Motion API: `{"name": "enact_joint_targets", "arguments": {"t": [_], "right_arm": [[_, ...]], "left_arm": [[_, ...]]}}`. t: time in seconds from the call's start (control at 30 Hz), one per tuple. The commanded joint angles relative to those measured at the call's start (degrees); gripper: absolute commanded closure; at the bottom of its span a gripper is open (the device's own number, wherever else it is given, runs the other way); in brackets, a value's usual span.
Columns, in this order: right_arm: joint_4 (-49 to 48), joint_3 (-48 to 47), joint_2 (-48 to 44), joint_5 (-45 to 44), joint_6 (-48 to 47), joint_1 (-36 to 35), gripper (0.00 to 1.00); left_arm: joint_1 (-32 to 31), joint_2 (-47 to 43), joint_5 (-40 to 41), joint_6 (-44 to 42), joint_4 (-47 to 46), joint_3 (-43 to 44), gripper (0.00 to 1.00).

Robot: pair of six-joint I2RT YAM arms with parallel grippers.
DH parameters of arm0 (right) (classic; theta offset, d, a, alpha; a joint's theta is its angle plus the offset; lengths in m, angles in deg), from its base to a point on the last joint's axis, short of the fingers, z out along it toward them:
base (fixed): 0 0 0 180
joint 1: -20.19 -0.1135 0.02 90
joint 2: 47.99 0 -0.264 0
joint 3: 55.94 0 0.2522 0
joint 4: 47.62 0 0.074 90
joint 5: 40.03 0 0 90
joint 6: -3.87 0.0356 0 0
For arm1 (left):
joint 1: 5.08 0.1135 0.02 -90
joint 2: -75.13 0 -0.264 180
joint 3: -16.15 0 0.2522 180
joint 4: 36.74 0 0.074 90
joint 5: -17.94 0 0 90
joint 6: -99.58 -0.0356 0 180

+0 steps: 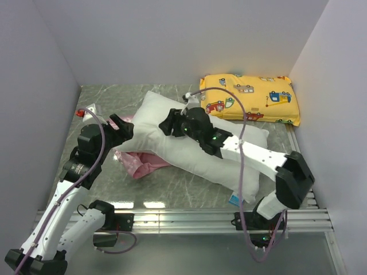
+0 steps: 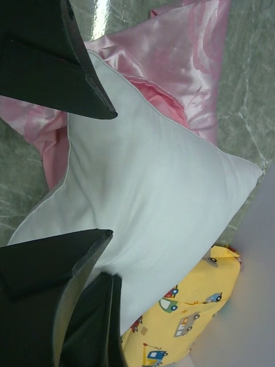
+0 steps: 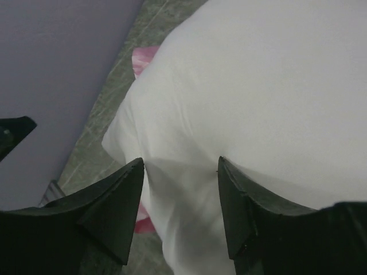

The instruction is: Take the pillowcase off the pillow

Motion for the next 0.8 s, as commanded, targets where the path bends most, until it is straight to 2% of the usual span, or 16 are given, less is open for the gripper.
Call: {"name": "enact_joint_targets", "arguments": {"t": [0.0, 0.13, 0.17, 0.43, 0.53, 0.63, 0.77], "right_arm": [[7.54, -3.22, -9.12, -2.31, -1.76, 0.55, 0.34], [13.34, -1.91, -19.81, -4.86, -3.52, 0.55, 0.31], [13.79, 0.80, -22.03, -5.99, -3.78, 0.55, 0.31], [21.43, 14.70, -46.62, -21.10, -5.28, 1.07, 0.18], [23.89, 19.45, -53.84, -24.02, -5.19, 1.25, 0.14], [25.47, 22.70, -58.16, -25.60, -5.19, 1.16, 0.12], [27.05, 23.32, -59.41, -26.40, -5.19, 1.16, 0.11]], "left_arm": [[-0.17, -0.36, 0.90, -4.12, -2.85, 3.04, 0.17], [-0.09, -1.15, 0.21, -5.00, -2.94, 3.57, 0.11], [-0.17, -1.24, -0.06, -5.09, -3.03, 3.74, 0.06], [-0.09, -2.64, -2.08, -5.62, -3.20, 2.07, 0.05], [-0.09, -3.43, -3.57, -5.70, -4.17, 1.11, 0.05], [-0.09, -4.40, -4.37, -5.79, -4.70, 0.58, 0.04], [-0.09, -5.19, -4.72, -5.79, -5.66, -0.30, 0.04]]}}
